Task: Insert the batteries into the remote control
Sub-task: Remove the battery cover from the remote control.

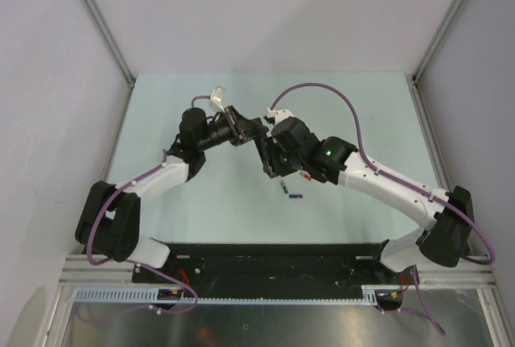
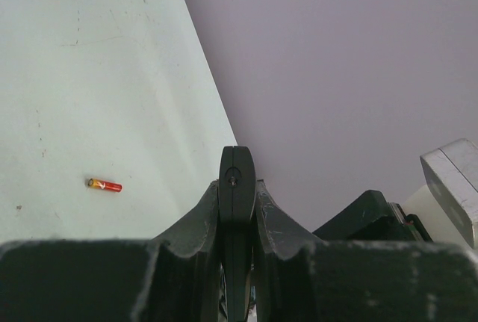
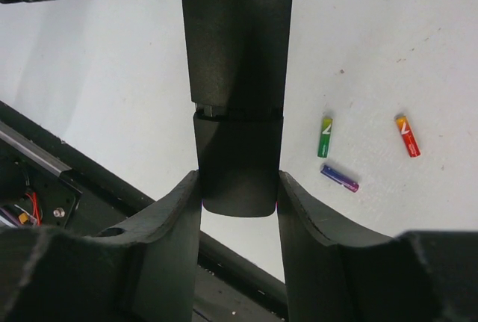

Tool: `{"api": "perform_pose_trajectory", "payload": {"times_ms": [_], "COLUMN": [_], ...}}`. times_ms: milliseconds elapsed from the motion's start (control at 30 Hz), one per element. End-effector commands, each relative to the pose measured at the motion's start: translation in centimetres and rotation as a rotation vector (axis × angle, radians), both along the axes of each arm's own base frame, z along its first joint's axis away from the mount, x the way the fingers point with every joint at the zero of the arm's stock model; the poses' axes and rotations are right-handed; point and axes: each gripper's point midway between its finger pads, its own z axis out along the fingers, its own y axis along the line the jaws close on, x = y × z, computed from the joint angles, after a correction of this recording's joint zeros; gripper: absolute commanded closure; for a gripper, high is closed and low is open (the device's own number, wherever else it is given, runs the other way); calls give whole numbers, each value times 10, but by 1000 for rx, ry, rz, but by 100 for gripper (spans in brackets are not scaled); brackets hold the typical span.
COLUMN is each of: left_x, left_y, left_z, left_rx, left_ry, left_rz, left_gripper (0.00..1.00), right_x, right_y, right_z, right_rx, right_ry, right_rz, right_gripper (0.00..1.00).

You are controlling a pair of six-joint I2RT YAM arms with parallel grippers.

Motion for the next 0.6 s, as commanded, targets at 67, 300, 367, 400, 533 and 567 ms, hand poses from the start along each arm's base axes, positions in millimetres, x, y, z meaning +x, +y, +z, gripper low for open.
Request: {"api": "perform_pose_trajectory", "payload": {"times_ms": [67, 300, 367, 400, 533, 567], "left_x": [-3, 0, 1, 1, 3, 3], "left_y": [3, 3, 3, 3, 3, 3], "left_z": [20, 18, 18, 17, 16, 17], "left_rx": [-15, -9, -6, -3, 4, 5], "left_ry": [-75, -77, -77, -79, -79, -79], "left_rz": [5, 10, 11, 11, 13, 15], "left_gripper": [100, 100, 100, 100, 100, 100], "right_x": [3, -1, -2, -3, -5, -6], "right_y": [3, -1, -3, -5, -6, -7], "right_z": [16, 18, 19, 19, 24, 24], "right_rx": [16, 7, 4, 1, 9, 7], "right_ry": [-33, -34, -35, -34, -37, -37], "right_rz": [2, 0, -3, -4, -4, -3], "right_gripper": [66, 92, 100, 100, 100, 100]}}
